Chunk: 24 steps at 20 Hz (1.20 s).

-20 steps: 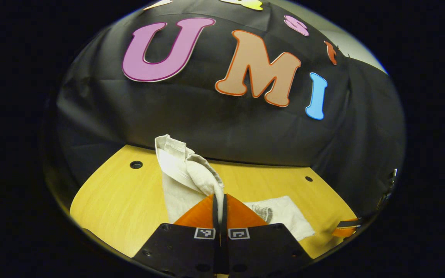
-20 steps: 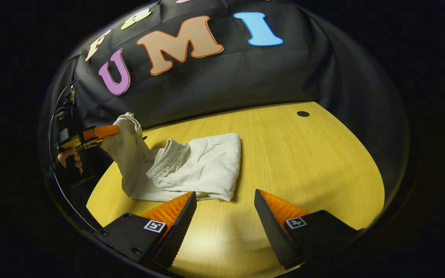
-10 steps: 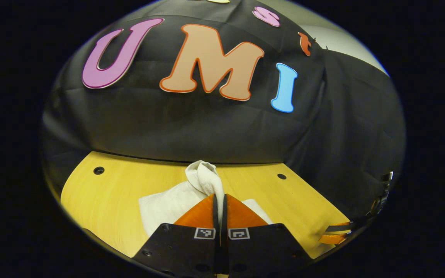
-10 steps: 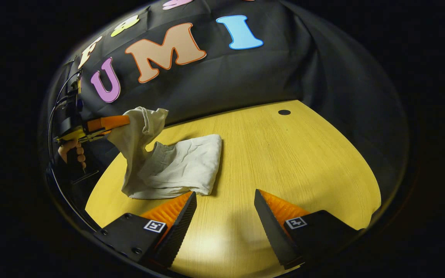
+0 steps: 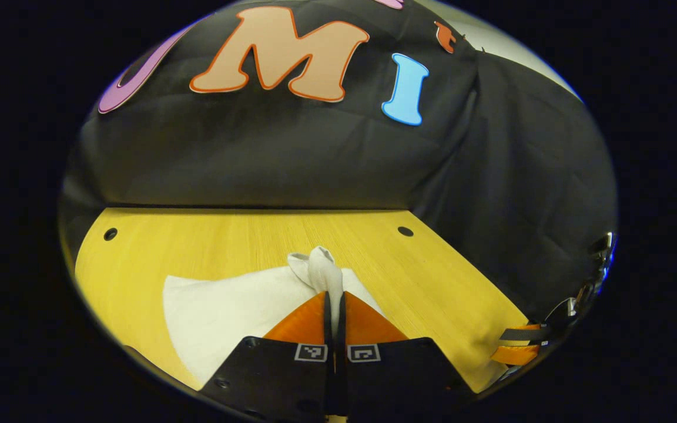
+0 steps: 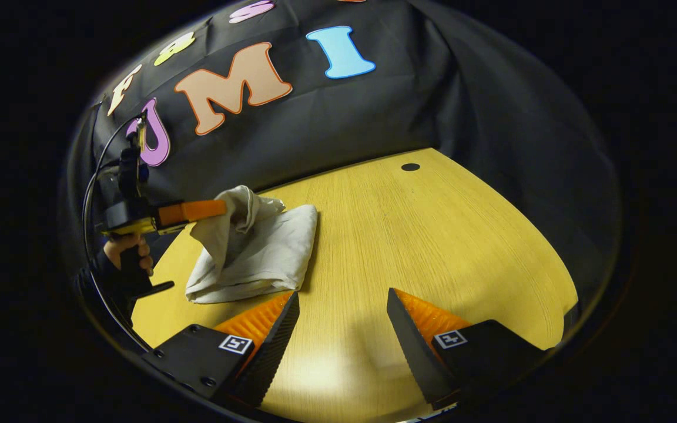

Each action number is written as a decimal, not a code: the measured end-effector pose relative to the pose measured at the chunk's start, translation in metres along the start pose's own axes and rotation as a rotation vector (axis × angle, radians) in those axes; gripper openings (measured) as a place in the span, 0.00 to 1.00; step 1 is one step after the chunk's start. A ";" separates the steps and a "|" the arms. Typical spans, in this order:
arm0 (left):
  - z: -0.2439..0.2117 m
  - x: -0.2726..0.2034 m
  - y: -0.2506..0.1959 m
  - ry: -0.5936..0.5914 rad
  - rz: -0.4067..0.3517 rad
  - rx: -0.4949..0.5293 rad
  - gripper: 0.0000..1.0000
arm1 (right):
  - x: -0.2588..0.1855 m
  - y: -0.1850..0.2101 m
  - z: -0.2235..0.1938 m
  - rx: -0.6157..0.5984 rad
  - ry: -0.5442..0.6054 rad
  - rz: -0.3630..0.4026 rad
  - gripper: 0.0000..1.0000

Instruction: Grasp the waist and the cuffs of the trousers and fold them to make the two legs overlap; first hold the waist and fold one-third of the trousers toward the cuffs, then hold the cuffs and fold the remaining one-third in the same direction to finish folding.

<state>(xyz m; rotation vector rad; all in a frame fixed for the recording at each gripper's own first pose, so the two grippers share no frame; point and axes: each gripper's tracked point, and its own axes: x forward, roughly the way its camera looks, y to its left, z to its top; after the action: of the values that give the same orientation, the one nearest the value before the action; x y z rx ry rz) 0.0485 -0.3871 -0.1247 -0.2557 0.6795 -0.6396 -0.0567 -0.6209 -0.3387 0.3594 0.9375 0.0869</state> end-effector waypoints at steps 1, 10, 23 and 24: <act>-0.010 0.004 -0.002 0.020 0.001 0.006 0.00 | 0.000 -0.002 -0.001 0.001 -0.002 0.000 0.96; -0.078 -0.002 -0.027 0.076 0.013 0.049 0.40 | 0.008 0.001 0.007 -0.058 0.010 0.084 0.96; 0.072 -0.180 0.060 -0.349 0.327 0.151 0.95 | -0.032 0.149 0.138 -0.229 -0.351 0.212 0.96; 0.078 -0.194 0.071 -0.367 0.356 0.162 0.95 | -0.036 0.161 0.145 -0.236 -0.380 0.199 0.96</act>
<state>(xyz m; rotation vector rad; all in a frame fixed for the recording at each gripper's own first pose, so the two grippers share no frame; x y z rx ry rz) 0.0162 -0.2092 0.0020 -0.0929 0.3052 -0.2920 0.0518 -0.5164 -0.1784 0.2378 0.5074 0.2980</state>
